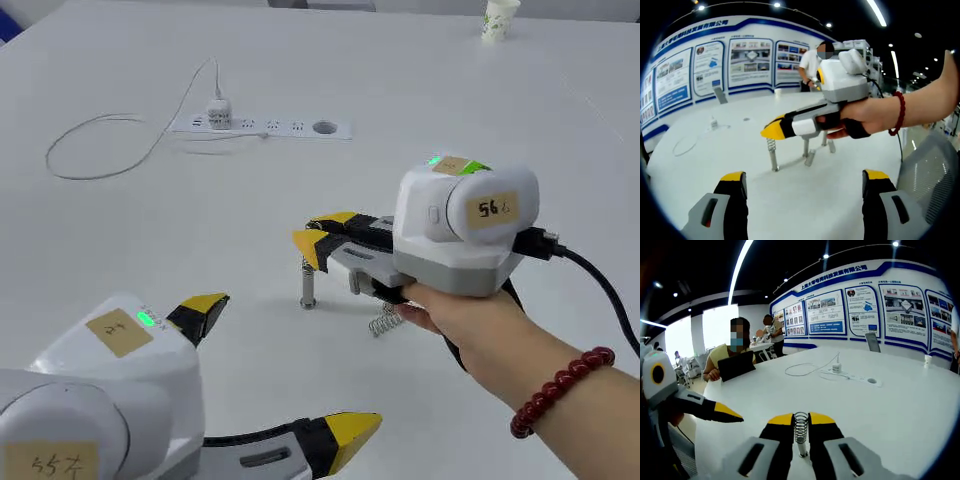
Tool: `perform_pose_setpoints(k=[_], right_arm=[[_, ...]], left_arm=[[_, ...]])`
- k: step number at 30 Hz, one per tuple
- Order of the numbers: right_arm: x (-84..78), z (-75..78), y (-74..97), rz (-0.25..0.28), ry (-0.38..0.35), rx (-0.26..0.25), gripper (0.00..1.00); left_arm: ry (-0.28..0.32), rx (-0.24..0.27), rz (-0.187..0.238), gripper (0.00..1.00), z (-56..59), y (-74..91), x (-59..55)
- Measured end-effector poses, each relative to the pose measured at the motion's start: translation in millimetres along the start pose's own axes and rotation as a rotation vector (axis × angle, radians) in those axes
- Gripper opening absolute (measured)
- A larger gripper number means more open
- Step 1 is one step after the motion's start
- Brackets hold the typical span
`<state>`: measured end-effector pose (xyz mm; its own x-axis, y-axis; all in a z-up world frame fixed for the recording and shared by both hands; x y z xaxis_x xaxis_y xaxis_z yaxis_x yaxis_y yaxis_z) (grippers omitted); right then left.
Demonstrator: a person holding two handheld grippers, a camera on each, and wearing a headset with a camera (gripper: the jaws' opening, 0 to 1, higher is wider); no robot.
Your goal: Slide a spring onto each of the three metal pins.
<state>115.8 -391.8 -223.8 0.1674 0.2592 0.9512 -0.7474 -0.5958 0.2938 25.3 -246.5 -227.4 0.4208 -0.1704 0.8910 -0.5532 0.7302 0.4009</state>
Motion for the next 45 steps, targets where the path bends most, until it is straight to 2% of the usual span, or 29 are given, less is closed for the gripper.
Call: perform_pose_setpoints(k=[13, 22, 43, 45], right_arm=[[-10.0, -5.4, -4.7, -0.056, 0.064, -0.005, 0.12], [-23.0, -7.3, -9.4, -0.114, 0.037, -0.017, 0.12], [-40.0, -10.3, -14.0, -0.176, 0.002, -0.014, 0.12], [-40.6, -10.4, -13.3, -0.169, -0.015, -0.016, 0.12]], left_arm=[[0.000, 0.002, 0.000, 0.96, -0.9, 0.1, -0.1], [0.003, 0.013, 0.007, 0.96, -2.7, 0.5, 0.3], [0.012, 0.006, 0.000, 0.94, -2.6, -0.4, -2.9], [0.014, 0.004, 0.001, 0.93, -2.4, -0.4, -2.9]])
Point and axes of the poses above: the centre of the closed fingertips' face, and the gripper's own axes: y roughly backward along the fingers, z roughly to its right, x roughly out of its top, the point moved 10 cm from there along y, roughly backward along the fingers, and after that the axes turned 10 degrees about y, right-handed, at the moved point
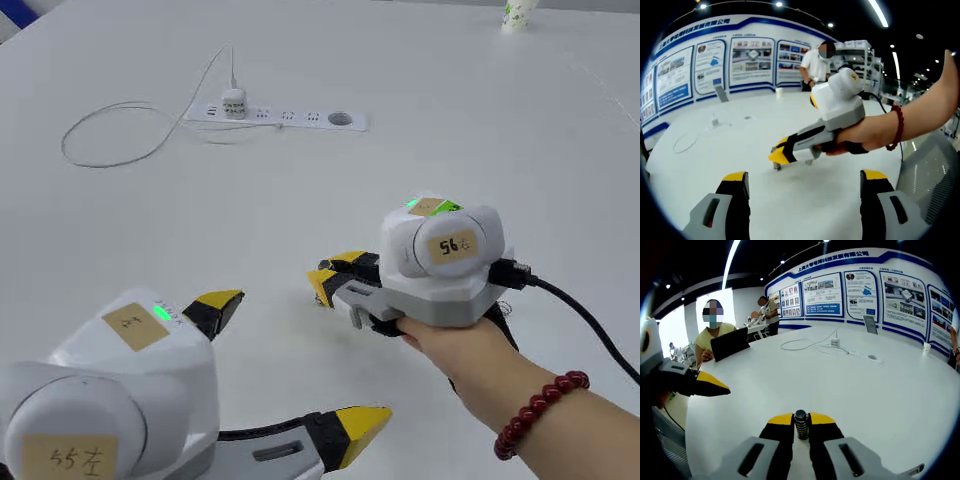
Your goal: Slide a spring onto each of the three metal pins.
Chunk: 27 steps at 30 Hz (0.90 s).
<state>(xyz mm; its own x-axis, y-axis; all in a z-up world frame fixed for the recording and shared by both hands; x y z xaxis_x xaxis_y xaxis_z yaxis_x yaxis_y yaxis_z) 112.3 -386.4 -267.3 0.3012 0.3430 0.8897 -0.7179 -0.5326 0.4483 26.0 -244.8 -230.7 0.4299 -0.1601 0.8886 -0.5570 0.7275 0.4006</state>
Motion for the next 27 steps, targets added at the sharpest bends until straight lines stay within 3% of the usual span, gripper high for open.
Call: perform_pose_setpoints(k=[13, 27], right_arm=[[-1.5, -2.7, -0.4, -0.008, -0.016, 0.004, 0.18], [17.7, -1.9, 19.7, 0.046, -0.031, 0.009, 0.30]], left_arm=[[-0.003, 0.003, -0.005, 0.93, -0.5, 0.8, -0.1], [-0.007, 0.007, 0.005, 0.93, 0.3, 0.5, 3.2]])
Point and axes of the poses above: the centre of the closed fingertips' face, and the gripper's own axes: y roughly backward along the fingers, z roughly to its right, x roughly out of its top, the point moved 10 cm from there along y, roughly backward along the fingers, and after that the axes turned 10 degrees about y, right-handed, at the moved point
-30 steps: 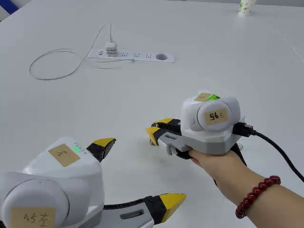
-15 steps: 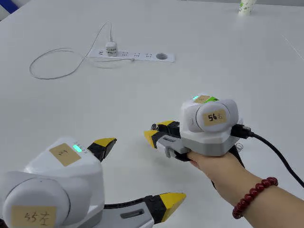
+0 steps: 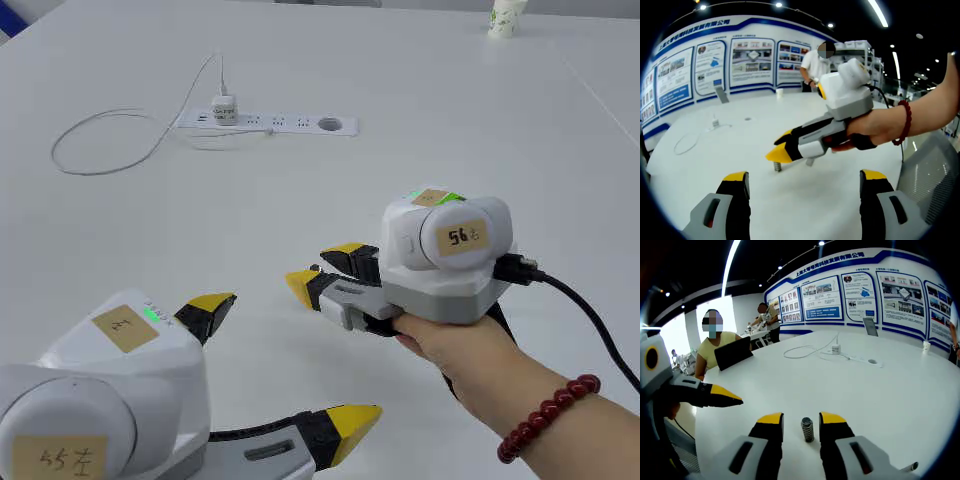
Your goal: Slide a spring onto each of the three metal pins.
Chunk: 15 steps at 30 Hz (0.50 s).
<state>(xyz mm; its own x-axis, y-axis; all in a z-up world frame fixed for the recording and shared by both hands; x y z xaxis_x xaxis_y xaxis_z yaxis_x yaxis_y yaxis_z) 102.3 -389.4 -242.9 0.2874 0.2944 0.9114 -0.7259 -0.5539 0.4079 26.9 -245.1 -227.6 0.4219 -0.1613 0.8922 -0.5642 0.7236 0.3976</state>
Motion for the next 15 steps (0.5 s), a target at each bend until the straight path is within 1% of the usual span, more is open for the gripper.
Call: perform_pose_setpoints(k=[7, 10, 15], right_arm=[[5.3, 1.0, 17.7, -0.002, 0.020, -0.030, 0.35], [6.6, 3.4, 26.4, -0.006, 0.005, -0.039, 0.39], [8.6, 8.8, 41.4, -0.006, 0.000, -0.064, 0.41]], left_arm=[[-0.015, 0.003, -0.003, 0.92, 1.4, -0.9, 1.9], [-0.023, 0.001, -0.007, 0.90, 2.1, -1.3, 2.9], [-0.048, -0.001, -0.017, 0.87, 3.1, -3.2, 4.8]])
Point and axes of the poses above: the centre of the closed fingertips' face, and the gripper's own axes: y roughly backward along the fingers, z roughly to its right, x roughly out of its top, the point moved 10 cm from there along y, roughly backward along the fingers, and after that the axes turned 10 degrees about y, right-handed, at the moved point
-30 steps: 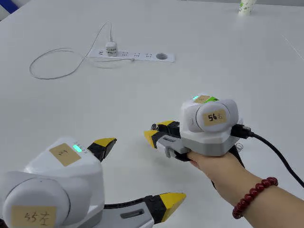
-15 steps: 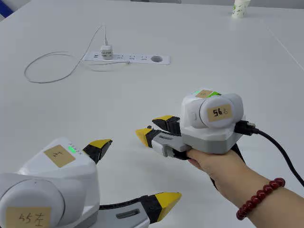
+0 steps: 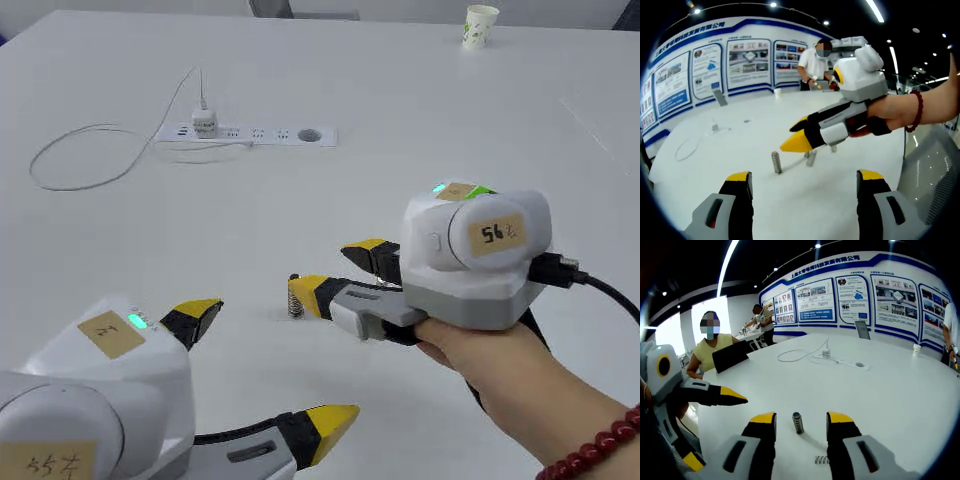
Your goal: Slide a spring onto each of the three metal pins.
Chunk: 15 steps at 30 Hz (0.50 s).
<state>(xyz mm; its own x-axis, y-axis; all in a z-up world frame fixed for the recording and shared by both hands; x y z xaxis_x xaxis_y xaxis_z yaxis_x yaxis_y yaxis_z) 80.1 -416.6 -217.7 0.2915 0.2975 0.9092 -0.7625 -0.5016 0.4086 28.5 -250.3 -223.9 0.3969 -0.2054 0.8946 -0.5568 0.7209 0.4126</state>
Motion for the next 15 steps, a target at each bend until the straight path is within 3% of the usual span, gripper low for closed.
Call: perform_pose_setpoints(k=[15], right_arm=[[-11.5, 13.9, 37.3, -0.029, -0.052, -0.088, 0.46]], left_arm=[[-0.065, -0.028, -0.046, 0.73, 0.5, -18.8, 2.2]])
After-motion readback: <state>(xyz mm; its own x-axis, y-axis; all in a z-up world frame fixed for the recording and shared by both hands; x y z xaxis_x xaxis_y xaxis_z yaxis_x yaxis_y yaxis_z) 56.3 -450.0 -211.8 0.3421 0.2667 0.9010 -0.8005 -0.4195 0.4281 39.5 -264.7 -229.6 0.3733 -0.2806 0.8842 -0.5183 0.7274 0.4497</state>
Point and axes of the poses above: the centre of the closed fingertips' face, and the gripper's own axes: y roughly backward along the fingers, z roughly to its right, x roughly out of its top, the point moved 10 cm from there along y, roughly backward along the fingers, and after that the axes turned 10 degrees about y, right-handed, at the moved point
